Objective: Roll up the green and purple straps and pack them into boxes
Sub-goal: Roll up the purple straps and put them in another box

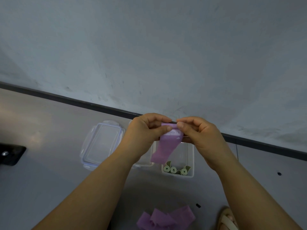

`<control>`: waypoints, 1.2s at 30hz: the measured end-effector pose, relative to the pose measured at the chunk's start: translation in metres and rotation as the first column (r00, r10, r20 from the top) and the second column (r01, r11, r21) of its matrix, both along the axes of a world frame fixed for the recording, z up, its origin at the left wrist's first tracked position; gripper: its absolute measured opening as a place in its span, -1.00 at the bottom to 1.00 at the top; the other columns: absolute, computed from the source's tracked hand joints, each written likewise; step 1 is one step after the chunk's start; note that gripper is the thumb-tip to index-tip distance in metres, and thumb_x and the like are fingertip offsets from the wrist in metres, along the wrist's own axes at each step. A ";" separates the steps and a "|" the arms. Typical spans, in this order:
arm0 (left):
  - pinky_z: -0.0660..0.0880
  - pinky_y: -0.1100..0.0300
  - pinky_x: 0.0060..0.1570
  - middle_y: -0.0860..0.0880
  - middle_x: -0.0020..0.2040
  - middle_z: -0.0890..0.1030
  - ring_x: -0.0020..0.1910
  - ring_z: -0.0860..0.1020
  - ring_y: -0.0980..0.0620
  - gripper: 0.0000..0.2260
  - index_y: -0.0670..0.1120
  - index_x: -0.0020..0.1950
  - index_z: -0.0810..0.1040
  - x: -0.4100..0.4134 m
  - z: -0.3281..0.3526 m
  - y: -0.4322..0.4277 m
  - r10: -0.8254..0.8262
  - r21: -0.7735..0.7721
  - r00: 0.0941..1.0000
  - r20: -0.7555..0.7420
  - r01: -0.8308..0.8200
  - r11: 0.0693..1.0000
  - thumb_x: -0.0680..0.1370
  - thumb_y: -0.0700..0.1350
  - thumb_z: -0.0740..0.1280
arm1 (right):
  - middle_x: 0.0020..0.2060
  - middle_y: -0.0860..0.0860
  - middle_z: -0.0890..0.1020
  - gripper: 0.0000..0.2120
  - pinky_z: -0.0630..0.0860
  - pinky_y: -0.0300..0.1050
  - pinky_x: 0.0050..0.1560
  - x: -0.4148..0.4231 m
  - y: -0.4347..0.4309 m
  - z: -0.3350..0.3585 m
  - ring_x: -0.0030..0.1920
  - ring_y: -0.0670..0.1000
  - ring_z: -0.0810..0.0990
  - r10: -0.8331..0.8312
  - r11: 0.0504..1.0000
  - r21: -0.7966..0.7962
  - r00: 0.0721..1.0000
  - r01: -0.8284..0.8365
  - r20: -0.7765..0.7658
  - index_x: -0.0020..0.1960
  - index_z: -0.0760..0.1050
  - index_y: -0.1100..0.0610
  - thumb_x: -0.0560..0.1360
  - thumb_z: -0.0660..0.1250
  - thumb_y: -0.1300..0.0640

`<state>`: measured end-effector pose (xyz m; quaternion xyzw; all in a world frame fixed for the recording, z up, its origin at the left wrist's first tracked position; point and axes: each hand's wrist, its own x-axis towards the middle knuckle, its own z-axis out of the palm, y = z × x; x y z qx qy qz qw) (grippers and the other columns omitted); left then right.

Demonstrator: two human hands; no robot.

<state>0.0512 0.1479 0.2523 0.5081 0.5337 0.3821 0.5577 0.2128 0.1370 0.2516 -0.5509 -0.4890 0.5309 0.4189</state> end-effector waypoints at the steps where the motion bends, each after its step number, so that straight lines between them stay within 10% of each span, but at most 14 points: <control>1: 0.61 0.26 -0.21 0.04 -0.23 0.69 -0.24 0.64 0.12 -0.85 0.02 -0.14 0.61 0.000 0.000 0.000 0.002 -0.001 1.000 -0.010 -0.002 1.000 0.45 -0.25 0.41 | -0.26 -0.07 0.67 -0.94 0.59 -0.28 -0.21 0.000 0.000 0.000 -0.21 -0.11 0.66 0.009 1.000 -0.003 1.000 -0.009 0.020 -0.11 0.57 0.01 0.45 0.33 0.10; 36: 0.55 0.37 -0.18 0.01 -0.12 0.67 -0.19 0.63 0.19 -0.77 0.02 -0.02 0.59 -0.004 0.001 0.002 -0.009 -0.025 0.998 0.060 0.010 1.000 0.42 -0.26 0.43 | -0.23 -0.02 0.69 -0.91 0.61 -0.21 -0.14 -0.001 0.000 -0.001 -0.17 -0.06 0.67 0.042 0.995 -0.088 0.998 -0.046 -0.052 -0.07 0.58 0.07 0.43 0.36 0.17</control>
